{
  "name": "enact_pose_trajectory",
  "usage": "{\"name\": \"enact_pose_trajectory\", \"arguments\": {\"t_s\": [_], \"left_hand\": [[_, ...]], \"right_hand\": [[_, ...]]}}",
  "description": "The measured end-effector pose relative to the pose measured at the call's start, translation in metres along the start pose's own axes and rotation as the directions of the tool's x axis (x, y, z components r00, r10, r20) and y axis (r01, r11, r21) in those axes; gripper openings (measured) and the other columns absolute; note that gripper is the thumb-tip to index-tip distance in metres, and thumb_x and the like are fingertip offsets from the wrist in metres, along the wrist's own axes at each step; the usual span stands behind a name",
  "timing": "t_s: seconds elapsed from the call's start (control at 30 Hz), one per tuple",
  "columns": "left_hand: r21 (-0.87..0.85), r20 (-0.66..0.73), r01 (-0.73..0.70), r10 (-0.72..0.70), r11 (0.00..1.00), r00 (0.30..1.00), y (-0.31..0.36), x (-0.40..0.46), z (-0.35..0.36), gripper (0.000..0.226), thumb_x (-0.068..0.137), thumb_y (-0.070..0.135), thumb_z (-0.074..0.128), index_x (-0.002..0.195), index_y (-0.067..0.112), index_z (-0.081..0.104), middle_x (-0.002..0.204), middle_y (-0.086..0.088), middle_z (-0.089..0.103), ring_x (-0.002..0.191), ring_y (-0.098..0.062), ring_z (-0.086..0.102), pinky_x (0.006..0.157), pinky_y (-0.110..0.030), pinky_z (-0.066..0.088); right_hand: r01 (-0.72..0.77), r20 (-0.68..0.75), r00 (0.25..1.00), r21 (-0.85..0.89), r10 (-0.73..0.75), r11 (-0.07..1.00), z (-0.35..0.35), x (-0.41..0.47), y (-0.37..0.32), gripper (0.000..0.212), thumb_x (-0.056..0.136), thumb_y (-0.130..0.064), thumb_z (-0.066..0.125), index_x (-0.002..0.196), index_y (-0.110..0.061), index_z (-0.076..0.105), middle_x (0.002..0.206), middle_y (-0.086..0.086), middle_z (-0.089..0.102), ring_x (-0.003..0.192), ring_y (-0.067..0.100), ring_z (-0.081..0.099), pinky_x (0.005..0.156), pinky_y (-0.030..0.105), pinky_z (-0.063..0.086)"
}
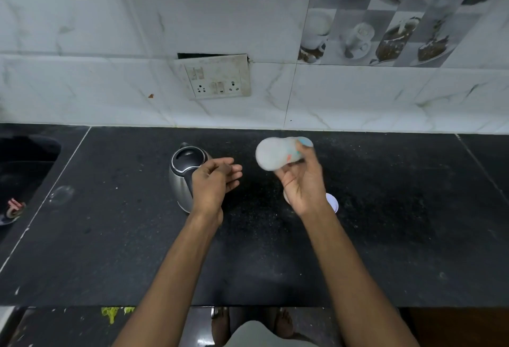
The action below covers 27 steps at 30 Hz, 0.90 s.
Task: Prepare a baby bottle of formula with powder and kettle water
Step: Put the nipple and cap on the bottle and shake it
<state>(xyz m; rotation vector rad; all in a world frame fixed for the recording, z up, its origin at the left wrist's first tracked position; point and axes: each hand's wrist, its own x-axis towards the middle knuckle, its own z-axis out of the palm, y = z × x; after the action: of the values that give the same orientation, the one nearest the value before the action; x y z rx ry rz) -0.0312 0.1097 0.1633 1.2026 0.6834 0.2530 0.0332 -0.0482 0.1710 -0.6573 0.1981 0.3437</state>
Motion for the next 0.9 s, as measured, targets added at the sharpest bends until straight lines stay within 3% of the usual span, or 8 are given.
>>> {"name": "enact_pose_trajectory", "arguments": {"t_s": [0.07, 0.17, 0.27, 0.53, 0.67, 0.73, 0.83, 0.9], "left_hand": [[0.014, -0.002, 0.0, 0.0, 1.0, 1.0, 0.001, -0.001, 0.001, 0.019, 0.103, -0.001, 0.052, 0.108, 0.003, 0.07, 0.086, -0.007, 0.078, 0.08, -0.02, 0.072, 0.075, -0.03, 0.06], [0.037, -0.01, -0.03, 0.03, 0.999, 0.999, 0.003, 0.0, 0.001, 0.019, 0.103, -0.001, 0.053, 0.112, 0.001, 0.07, 0.09, -0.009, 0.078, 0.084, -0.02, 0.073, 0.075, -0.029, 0.06], [0.062, -0.01, -0.041, 0.041, 0.997, 0.999, 0.007, 0.001, 0.003, 0.02, 0.102, 0.0, 0.054, 0.114, 0.0, 0.07, 0.093, -0.01, 0.078, 0.085, -0.019, 0.072, 0.075, -0.028, 0.06], [0.064, -0.017, -0.041, 0.042, 0.997, 0.999, 0.006, 0.007, 0.003, 0.019, 0.103, 0.001, 0.054, 0.112, 0.002, 0.07, 0.091, -0.008, 0.078, 0.082, -0.018, 0.072, 0.079, -0.032, 0.06], [0.102, -0.016, -0.037, 0.038, 0.994, 0.999, 0.006, 0.007, 0.004, 0.018, 0.103, 0.002, 0.055, 0.112, 0.003, 0.07, 0.092, -0.008, 0.079, 0.085, -0.019, 0.074, 0.077, -0.03, 0.061], [0.093, -0.025, -0.038, 0.041, 0.995, 0.999, 0.008, 0.008, 0.006, 0.019, 0.103, 0.001, 0.054, 0.112, 0.003, 0.07, 0.091, -0.008, 0.078, 0.085, -0.019, 0.073, 0.075, -0.029, 0.06], [0.105, -0.013, -0.04, 0.042, 0.994, 0.999, 0.01, 0.006, 0.009, 0.018, 0.103, 0.001, 0.054, 0.112, 0.002, 0.069, 0.091, -0.008, 0.077, 0.084, -0.019, 0.071, 0.075, -0.029, 0.059], [0.101, -0.018, -0.041, 0.043, 0.994, 0.999, 0.012, 0.008, 0.008, 0.018, 0.103, 0.001, 0.054, 0.112, 0.003, 0.069, 0.092, -0.008, 0.077, 0.083, -0.019, 0.072, 0.074, -0.028, 0.059]], "right_hand": [[0.047, 0.037, 0.998, -0.169, -0.041, 0.985, 0.0, 0.0, 0.002, 0.046, 0.101, -0.007, 0.06, 0.143, -0.01, 0.042, 0.125, 0.017, 0.065, 0.11, 0.031, 0.071, 0.082, 0.05, 0.062], [0.16, 0.035, 0.987, -0.279, -0.157, 0.947, 0.003, 0.003, -0.006, 0.059, 0.099, -0.004, 0.064, 0.147, -0.018, 0.033, 0.127, 0.014, 0.062, 0.112, 0.03, 0.07, 0.086, 0.055, 0.061], [0.197, 0.11, 0.98, -0.435, -0.166, 0.879, 0.004, 0.004, -0.015, 0.064, 0.097, -0.005, 0.068, 0.146, -0.023, 0.033, 0.123, 0.016, 0.065, 0.114, 0.035, 0.069, 0.09, 0.057, 0.06], [0.231, 0.108, 0.973, -0.481, -0.204, 0.846, 0.001, 0.006, -0.023, 0.064, 0.097, -0.008, 0.07, 0.146, -0.028, 0.034, 0.119, 0.009, 0.071, 0.116, 0.031, 0.07, 0.091, 0.056, 0.06], [0.246, 0.203, 0.968, -0.656, -0.148, 0.713, 0.001, 0.004, -0.025, 0.071, 0.092, -0.01, 0.077, 0.146, -0.031, 0.036, 0.116, 0.008, 0.074, 0.11, 0.028, 0.074, 0.084, 0.048, 0.064], [0.227, 0.151, 0.974, -0.602, -0.17, 0.765, 0.0, 0.005, -0.023, 0.069, 0.094, -0.011, 0.076, 0.146, -0.029, 0.036, 0.117, 0.012, 0.073, 0.11, 0.03, 0.073, 0.082, 0.047, 0.064], [0.229, 0.219, 0.97, -0.679, -0.106, 0.698, 0.001, 0.005, -0.018, 0.071, 0.09, -0.009, 0.078, 0.146, -0.029, 0.039, 0.122, 0.016, 0.07, 0.11, 0.033, 0.073, 0.075, 0.041, 0.064], [0.239, 0.171, 0.971, -0.633, -0.169, 0.736, -0.002, 0.005, -0.016, 0.069, 0.091, -0.009, 0.078, 0.145, -0.027, 0.04, 0.12, 0.016, 0.072, 0.109, 0.032, 0.074, 0.076, 0.043, 0.064]]}}
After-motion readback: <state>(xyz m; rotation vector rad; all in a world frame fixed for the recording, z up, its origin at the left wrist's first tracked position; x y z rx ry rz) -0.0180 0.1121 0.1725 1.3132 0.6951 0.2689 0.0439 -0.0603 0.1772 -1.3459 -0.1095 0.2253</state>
